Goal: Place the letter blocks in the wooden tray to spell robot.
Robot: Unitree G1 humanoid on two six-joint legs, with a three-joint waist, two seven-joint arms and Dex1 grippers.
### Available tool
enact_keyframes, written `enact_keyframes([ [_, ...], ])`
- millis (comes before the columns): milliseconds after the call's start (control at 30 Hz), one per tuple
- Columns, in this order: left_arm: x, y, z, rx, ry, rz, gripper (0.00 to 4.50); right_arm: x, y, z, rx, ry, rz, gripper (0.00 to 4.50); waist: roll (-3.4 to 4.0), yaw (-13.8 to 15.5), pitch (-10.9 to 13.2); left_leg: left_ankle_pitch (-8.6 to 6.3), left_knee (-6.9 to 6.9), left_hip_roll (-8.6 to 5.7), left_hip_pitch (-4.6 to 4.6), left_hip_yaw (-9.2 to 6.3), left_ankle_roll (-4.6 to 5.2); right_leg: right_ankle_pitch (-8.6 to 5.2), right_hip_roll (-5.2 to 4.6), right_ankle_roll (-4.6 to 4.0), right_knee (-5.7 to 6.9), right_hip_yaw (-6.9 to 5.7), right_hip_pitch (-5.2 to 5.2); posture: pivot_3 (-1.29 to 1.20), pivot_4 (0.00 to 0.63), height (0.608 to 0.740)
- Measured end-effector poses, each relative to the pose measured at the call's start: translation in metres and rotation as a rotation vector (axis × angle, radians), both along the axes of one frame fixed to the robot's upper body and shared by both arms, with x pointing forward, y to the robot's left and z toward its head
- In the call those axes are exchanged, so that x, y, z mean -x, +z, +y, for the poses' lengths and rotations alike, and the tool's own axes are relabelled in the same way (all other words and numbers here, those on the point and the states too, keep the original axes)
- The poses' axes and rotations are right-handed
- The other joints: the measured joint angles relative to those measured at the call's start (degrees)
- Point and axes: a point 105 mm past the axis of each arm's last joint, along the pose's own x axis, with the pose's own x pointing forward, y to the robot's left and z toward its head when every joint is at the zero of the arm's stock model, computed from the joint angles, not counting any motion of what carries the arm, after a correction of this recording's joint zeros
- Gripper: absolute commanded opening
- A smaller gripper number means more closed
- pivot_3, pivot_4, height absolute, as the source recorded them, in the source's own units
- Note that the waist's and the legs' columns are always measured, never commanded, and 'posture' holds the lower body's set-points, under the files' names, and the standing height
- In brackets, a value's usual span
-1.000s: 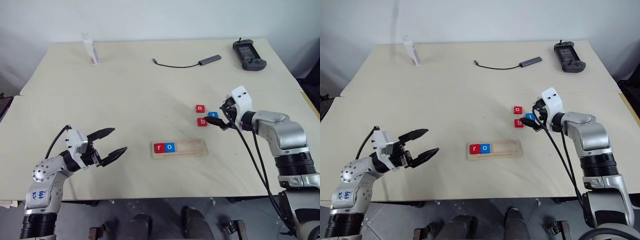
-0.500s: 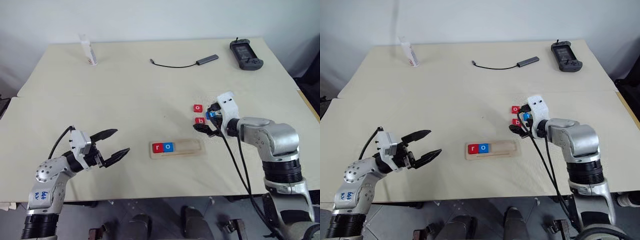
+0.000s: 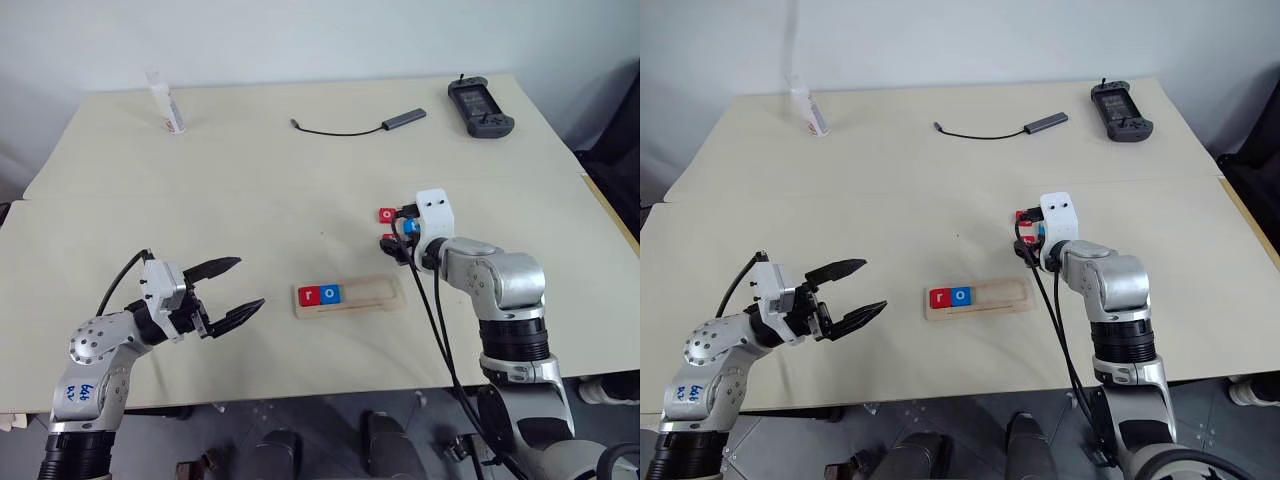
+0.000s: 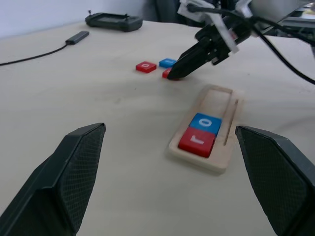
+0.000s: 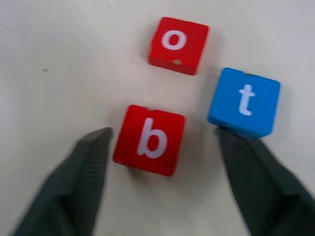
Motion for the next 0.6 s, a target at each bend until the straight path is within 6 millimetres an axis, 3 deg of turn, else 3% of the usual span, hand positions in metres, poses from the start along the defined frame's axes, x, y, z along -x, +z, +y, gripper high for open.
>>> enact_keyframes([
  [100,0.001,-0.001,-0.006,-0.004,-0.027,0.008,4.50,0.001,-0.001,-0.001,0.008,-0.008,-0.004,1.53,0.01,-0.2,0.0,0.00,-0.01,0.01,0.01,0.01,0.00,0.00,0.01,0.00,0.00,0.00,0.00,0.00,0.150,0.740],
  [133,0.001,-0.001,-0.007,-0.004,-0.033,0.009,4.50,0.001,-0.001,-0.002,0.009,-0.009,-0.005,1.46,0.01,-0.2,0.0,0.00,-0.01,0.01,0.01,0.00,0.00,0.00,0.01,-0.01,0.00,0.00,0.00,0.00,0.150,0.740],
  [333,0.000,0.000,-0.019,0.006,-0.079,0.006,4.50,0.009,-0.002,-0.009,0.025,-0.003,-0.003,1.46,0.01,0.1,0.0,0.00,0.00,-0.04,-0.03,-0.02,0.01,0.00,-0.03,0.00,-0.01,0.00,0.00,0.00,0.150,0.740],
  [600,-0.012,-0.004,-0.042,0.042,-0.175,0.006,4.50,0.059,0.007,-0.050,0.061,-0.083,0.016,1.46,0.03,0.9,0.0,-0.01,0.00,-0.04,-0.06,-0.03,0.02,0.00,-0.03,0.00,-0.06,-0.01,-0.01,0.00,0.150,0.740],
])
